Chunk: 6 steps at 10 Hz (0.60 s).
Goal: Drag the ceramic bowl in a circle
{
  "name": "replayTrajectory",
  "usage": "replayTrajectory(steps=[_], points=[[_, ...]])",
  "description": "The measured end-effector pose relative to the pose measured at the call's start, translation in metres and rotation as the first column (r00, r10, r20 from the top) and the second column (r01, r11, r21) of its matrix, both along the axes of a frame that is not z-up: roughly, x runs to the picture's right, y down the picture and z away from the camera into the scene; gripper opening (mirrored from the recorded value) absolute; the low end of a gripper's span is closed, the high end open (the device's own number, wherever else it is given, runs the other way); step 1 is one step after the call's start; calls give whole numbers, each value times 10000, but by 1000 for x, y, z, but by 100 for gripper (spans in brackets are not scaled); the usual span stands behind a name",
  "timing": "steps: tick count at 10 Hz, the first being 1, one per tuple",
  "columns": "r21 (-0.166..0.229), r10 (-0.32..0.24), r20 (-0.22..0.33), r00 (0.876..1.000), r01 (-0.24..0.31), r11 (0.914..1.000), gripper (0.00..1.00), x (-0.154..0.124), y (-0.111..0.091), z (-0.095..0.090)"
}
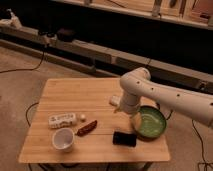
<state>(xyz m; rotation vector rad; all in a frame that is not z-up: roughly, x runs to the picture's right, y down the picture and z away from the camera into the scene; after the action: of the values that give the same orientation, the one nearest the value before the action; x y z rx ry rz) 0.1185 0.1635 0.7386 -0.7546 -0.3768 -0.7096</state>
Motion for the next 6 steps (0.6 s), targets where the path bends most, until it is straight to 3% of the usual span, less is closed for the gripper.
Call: replayTrajectory(steps=[2,3,6], points=[[462,-883,854,9924,846,9953,80,6,0,2],[708,-1524,1494,9770,1431,9872,80,11,2,0],[1168,-2478,2413,9383,2254,9672,80,18,4,-3]])
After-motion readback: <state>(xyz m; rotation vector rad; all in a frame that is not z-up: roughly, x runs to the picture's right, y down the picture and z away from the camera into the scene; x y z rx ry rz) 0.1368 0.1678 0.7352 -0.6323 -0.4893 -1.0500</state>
